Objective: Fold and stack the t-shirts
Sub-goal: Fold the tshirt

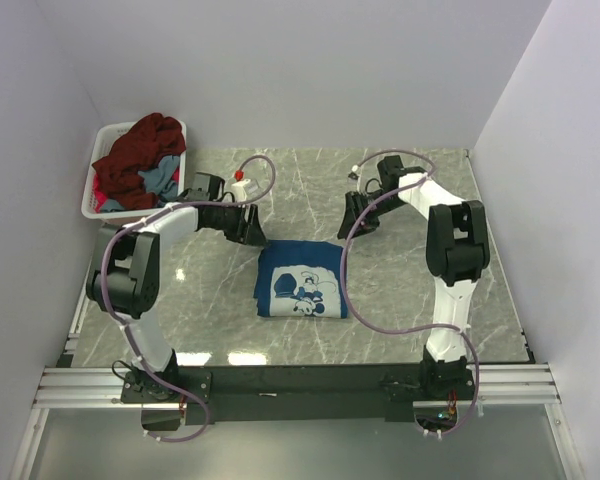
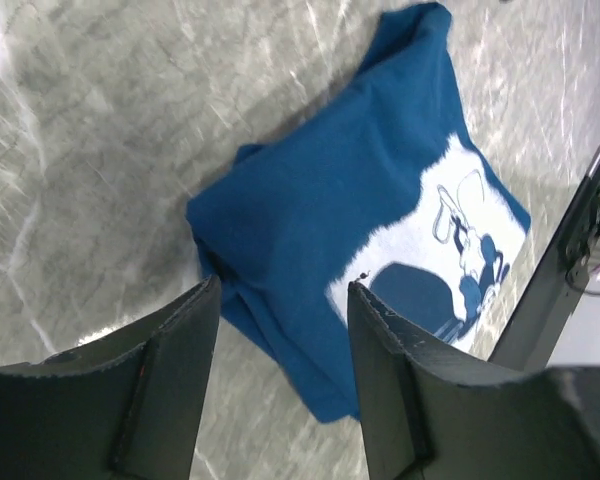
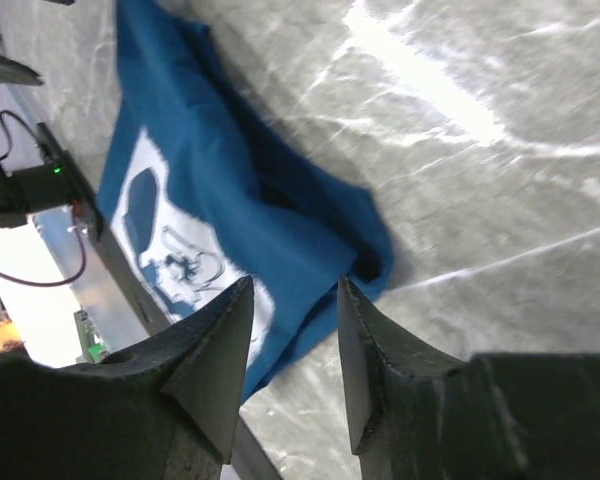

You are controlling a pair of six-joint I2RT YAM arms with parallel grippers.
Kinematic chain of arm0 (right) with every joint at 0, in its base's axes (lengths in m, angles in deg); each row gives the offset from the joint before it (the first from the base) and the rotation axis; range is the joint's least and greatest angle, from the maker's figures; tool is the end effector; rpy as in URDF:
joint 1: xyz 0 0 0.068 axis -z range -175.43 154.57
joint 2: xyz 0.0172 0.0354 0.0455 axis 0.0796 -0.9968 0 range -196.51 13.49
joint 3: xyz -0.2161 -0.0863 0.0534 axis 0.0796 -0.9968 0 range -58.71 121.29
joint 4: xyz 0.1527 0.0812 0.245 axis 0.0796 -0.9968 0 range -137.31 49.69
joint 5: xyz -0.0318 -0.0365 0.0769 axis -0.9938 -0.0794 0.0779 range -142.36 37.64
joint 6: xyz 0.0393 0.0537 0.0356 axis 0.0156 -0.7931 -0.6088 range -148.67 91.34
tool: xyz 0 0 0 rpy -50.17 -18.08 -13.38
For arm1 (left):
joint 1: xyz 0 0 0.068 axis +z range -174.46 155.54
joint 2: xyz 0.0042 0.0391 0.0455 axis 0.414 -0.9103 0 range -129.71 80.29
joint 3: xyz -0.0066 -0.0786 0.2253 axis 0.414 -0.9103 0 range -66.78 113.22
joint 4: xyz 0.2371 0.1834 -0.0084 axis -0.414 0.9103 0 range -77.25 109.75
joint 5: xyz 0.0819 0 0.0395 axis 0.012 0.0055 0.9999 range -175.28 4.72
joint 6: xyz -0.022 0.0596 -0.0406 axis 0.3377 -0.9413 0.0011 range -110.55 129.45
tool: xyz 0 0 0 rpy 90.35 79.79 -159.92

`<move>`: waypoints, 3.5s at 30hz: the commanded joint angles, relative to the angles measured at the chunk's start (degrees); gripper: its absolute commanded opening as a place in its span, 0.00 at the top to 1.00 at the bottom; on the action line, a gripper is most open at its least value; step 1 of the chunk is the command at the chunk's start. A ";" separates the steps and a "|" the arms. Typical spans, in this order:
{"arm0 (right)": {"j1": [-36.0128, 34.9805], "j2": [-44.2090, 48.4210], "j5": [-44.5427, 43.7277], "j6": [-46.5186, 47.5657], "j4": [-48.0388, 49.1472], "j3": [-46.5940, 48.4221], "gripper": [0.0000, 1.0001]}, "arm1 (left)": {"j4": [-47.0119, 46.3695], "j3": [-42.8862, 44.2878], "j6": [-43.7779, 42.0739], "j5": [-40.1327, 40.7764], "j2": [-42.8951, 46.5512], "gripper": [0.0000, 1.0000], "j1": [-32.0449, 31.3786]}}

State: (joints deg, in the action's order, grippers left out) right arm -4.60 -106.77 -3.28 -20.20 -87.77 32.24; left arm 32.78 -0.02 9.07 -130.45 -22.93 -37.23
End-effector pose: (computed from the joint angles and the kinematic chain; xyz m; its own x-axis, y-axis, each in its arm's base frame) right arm 0.4268 0.1176 0.1107 -0.9101 -0.2445 -0.3347 -0.4135 0.5896 0.6938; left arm 0.3833 -0.1332 0.1154 -0.8095 0.1883 -0.5561 0.5432 0.5997 -0.5876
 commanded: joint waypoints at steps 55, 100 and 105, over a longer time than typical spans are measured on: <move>0.91 -1.72 -10.59 -7.94 9.67 2.20 0.92 | -12.30 3.19 10.40 10.28 -9.27 0.99 3.37; 0.90 3.98 0.68 -6.88 7.82 -12.29 1.00 | -1.14 -6.12 5.83 3.07 0.65 0.99 2.31; 1.52 6.18 0.14 -8.29 10.28 -12.29 1.00 | -2.89 -7.87 6.53 3.86 2.41 0.99 2.76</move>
State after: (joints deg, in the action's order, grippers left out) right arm -3.93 -105.16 -1.92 -27.63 -80.38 19.96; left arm 31.03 -8.02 16.57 -127.89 -23.59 -34.94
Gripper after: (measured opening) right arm 0.007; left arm 0.015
